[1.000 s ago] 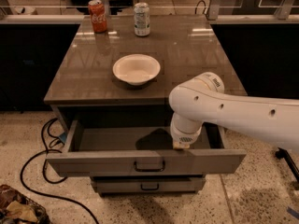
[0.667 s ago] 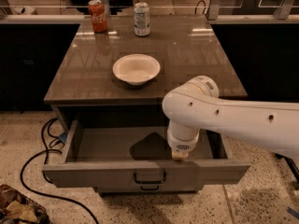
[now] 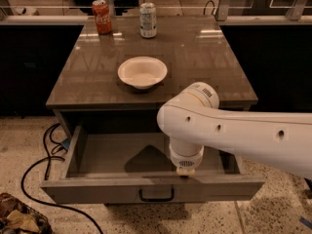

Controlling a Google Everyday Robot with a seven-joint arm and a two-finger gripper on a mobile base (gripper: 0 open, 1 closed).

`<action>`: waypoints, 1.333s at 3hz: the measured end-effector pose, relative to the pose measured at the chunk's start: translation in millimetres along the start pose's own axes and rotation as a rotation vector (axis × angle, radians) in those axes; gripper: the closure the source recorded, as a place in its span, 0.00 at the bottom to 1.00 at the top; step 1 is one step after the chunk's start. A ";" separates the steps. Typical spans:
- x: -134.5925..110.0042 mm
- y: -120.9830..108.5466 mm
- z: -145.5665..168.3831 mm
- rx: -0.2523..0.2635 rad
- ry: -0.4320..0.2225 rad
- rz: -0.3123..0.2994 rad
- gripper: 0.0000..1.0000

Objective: Open top drawer

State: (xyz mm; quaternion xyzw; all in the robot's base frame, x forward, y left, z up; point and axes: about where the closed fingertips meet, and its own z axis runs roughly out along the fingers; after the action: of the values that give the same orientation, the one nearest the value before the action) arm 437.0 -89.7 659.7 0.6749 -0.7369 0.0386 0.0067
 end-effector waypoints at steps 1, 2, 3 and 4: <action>1.2 -0.1 -0.6 0.002 0.000 0.002 0.59; 2.4 0.4 -1.7 0.005 0.002 0.003 0.30; 3.3 0.8 -2.4 0.006 0.003 0.003 0.05; 4.1 1.1 -3.1 0.008 0.004 0.004 0.00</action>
Offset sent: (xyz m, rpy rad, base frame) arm -0.0001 -0.0011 0.0006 -0.0006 -0.0017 -0.0013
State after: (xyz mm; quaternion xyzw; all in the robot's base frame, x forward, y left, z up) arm 435.5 -93.5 663.0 0.6733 -0.7381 0.0430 0.0053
